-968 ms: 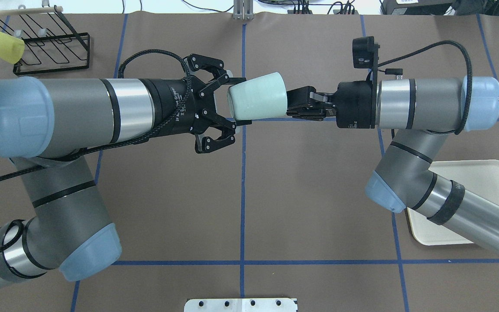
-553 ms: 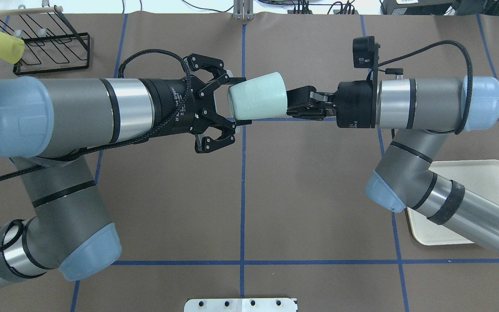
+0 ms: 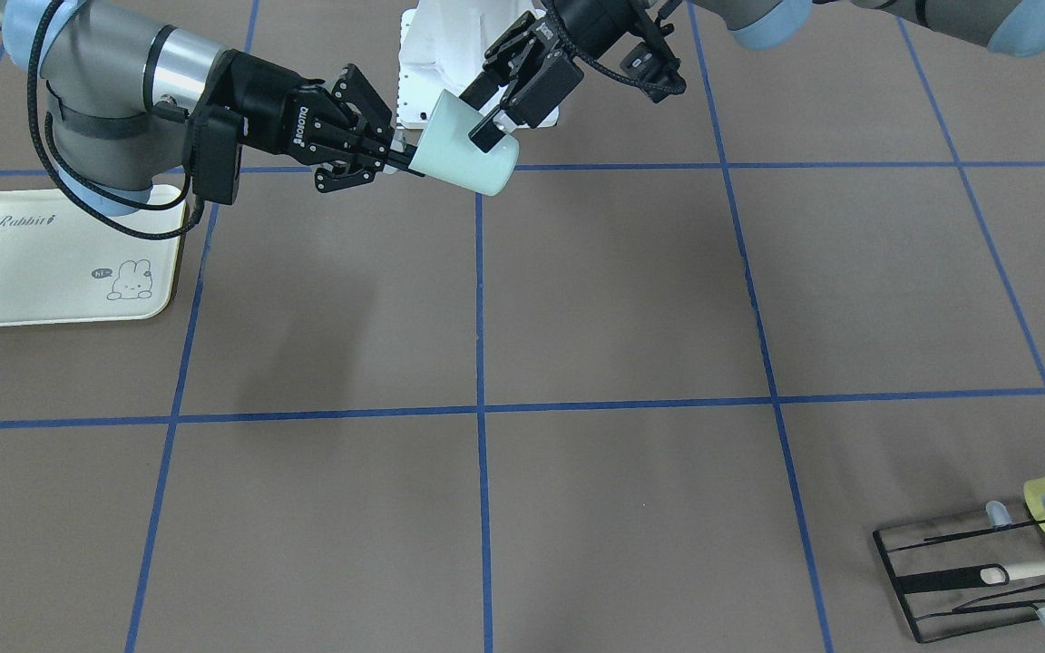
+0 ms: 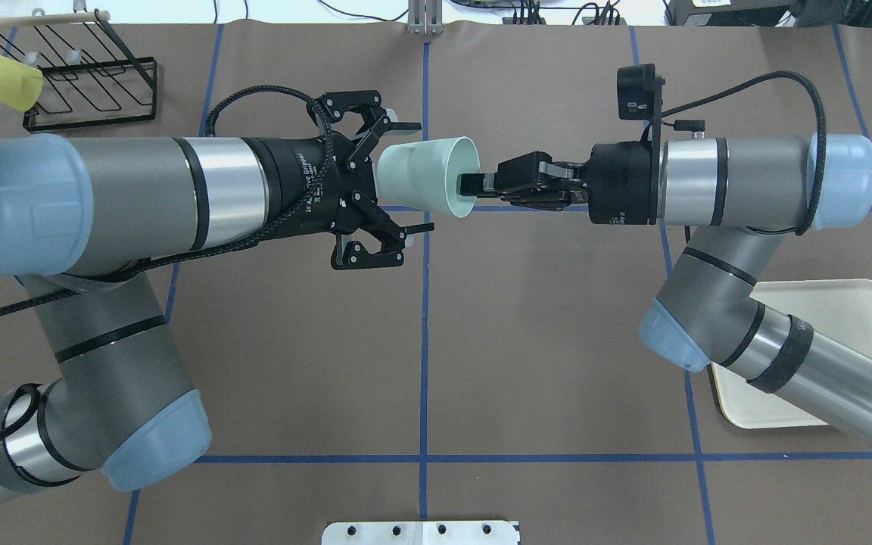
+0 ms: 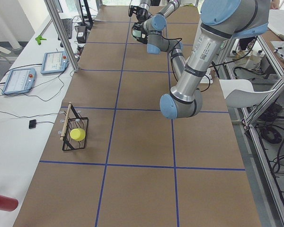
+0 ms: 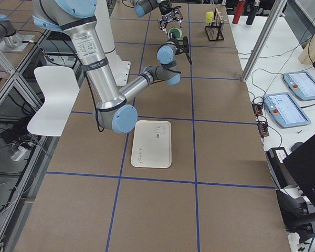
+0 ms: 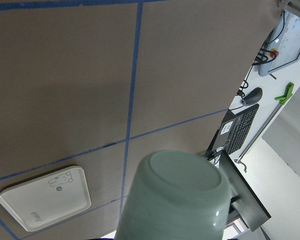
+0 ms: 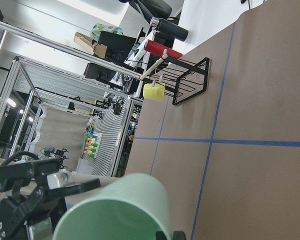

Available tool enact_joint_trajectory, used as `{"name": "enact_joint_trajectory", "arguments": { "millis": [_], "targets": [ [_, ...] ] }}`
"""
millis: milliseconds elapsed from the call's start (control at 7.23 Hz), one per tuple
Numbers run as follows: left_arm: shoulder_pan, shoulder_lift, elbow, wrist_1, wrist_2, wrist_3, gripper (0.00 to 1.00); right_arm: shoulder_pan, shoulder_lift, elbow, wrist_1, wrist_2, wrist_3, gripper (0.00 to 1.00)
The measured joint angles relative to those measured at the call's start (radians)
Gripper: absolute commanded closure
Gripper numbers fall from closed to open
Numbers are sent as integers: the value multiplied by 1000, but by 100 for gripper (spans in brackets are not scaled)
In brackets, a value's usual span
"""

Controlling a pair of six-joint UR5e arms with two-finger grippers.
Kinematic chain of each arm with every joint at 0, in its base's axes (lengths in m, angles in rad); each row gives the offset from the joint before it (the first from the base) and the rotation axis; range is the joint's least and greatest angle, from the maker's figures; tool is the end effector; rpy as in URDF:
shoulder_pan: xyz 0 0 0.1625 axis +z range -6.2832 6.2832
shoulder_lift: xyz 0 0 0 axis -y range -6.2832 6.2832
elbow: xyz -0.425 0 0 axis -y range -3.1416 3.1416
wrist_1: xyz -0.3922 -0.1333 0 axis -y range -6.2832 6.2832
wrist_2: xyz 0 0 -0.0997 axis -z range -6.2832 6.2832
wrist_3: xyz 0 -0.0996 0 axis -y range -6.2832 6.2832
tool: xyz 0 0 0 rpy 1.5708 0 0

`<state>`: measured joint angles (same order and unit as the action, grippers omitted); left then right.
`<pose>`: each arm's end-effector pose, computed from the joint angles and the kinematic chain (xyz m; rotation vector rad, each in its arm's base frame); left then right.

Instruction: Left arm grabs green cup and hands to right arm on tray

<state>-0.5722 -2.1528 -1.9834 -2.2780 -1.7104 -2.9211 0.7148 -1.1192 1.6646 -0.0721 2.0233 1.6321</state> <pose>0.3826 -0.3885 0.0769 -0.8199 1.6961 -1.2767 -0.3604 -0.4316 0.2119 0.3705 -1.9586 0.0360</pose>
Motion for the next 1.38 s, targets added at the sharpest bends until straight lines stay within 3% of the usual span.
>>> {"name": "enact_joint_trajectory", "arguments": {
  "millis": [830,1383],
  "targets": [
    [-6,4,0,-2,0,5,0,12,-24,-3,-4,-10,-1,100],
    [-14,6,0,-2,1,46,0,135,-42,-78,-90,10,-44,100]
  ]
}}
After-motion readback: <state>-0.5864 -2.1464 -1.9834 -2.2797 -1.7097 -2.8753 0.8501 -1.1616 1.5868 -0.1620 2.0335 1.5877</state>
